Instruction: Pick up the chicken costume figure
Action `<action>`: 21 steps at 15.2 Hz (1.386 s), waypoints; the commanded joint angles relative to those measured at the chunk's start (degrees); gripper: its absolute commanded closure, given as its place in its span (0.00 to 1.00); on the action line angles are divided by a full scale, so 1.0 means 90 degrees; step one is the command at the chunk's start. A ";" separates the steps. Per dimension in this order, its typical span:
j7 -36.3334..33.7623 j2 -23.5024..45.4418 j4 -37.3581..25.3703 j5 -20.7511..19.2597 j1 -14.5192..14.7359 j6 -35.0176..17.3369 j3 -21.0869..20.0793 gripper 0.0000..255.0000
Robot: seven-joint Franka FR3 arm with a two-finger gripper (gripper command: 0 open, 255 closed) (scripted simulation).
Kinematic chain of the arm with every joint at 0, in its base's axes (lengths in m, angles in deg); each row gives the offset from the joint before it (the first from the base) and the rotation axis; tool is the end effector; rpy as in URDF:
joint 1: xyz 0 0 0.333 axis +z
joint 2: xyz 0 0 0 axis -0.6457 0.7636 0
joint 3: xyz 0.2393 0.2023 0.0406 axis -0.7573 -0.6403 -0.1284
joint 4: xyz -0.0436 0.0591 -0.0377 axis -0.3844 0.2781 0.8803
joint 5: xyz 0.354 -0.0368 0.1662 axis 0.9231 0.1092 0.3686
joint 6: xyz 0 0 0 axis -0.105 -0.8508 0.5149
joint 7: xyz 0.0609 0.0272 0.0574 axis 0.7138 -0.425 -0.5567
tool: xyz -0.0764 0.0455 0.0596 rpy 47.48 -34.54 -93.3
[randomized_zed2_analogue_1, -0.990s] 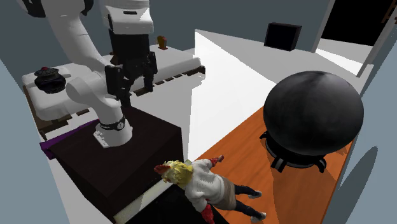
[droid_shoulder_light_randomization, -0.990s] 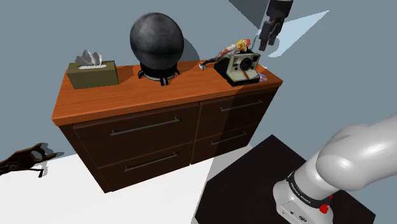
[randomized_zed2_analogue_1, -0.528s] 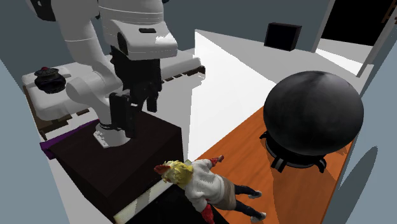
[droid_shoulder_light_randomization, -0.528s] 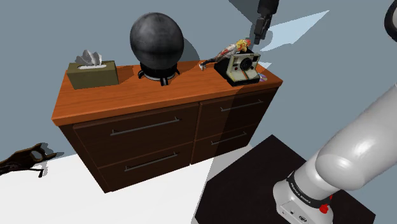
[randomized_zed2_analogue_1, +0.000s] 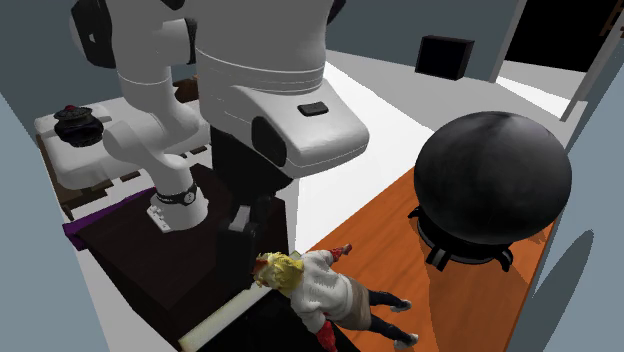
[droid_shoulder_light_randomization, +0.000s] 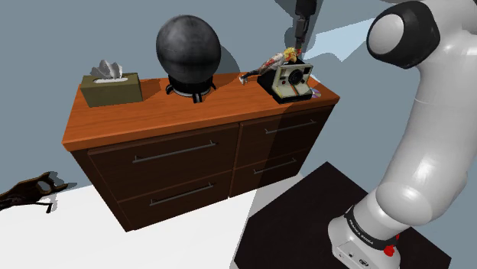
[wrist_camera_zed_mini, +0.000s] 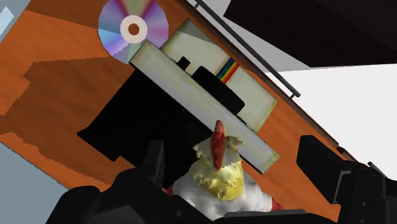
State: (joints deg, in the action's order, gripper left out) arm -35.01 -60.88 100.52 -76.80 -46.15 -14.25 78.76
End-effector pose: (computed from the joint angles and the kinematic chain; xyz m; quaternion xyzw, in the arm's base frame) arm 0.6096 -0.2095 0.5897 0.9653 0.2472 -0.0809 0.0235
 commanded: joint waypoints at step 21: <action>0.0040 0.0000 0.0461 -0.0015 0.0010 -0.0446 -0.0013 1.00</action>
State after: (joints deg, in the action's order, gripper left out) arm -34.73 -60.93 105.41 -76.95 -46.01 -18.93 78.63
